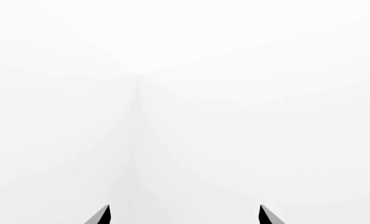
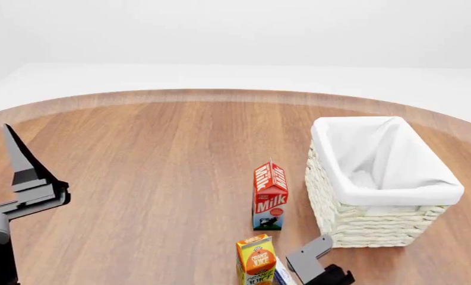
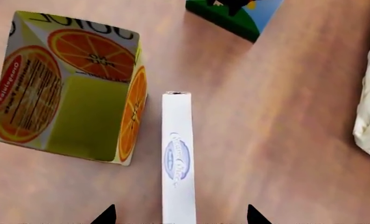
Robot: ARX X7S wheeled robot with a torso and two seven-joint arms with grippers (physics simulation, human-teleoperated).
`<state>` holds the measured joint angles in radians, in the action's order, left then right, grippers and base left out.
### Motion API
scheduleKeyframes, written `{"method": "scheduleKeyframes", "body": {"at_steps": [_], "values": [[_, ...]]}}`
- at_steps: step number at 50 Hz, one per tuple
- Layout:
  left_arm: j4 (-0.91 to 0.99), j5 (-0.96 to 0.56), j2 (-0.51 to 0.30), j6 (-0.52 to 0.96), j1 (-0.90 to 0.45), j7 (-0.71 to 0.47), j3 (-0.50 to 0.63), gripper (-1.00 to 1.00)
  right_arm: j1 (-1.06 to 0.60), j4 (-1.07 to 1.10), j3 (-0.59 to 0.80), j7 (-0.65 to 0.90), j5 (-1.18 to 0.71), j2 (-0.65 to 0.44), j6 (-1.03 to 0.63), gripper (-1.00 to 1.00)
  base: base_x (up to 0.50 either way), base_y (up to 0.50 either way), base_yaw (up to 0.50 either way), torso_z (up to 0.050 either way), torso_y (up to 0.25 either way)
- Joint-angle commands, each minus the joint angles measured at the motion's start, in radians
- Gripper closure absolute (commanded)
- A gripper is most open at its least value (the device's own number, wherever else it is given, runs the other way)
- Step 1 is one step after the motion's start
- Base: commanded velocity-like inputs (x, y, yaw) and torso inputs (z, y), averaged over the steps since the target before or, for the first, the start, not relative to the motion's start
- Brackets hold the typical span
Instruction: Pick up the cream cheese box and the butter, and put them in the basket.
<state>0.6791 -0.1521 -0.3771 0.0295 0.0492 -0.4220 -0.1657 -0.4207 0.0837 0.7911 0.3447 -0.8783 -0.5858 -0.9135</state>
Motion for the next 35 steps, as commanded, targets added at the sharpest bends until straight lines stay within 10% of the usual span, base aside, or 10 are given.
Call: {"method": "scheduleKeyframes", "body": {"at_steps": [1,17,18,35], "values": [[-0.015,0.002,0.015,-0.005,-0.002,0.021,-0.025,-1.0,0.002,-0.025,-0.017,-0.025,0.029,0.021,0.015,-1.0,0.0,0.0,0.0,0.0,0.0],[-0.02,-0.003,0.011,-0.006,-0.004,0.018,-0.022,-1.0,0.005,-0.039,-0.016,-0.025,0.033,0.021,0.026,-1.0,0.0,0.0,0.0,0.0,0.0],[-0.019,-0.002,0.011,-0.006,-0.004,0.018,-0.021,-1.0,0.004,-0.033,-0.01,-0.019,0.042,0.02,0.024,1.0,0.0,0.0,0.0,0.0,0.0],[-0.015,-0.003,0.007,-0.002,-0.003,0.013,-0.018,-1.0,-0.003,-0.012,0.015,-0.025,0.067,0.011,0.035,1.0,0.0,0.0,0.0,0.0,0.0]]}}
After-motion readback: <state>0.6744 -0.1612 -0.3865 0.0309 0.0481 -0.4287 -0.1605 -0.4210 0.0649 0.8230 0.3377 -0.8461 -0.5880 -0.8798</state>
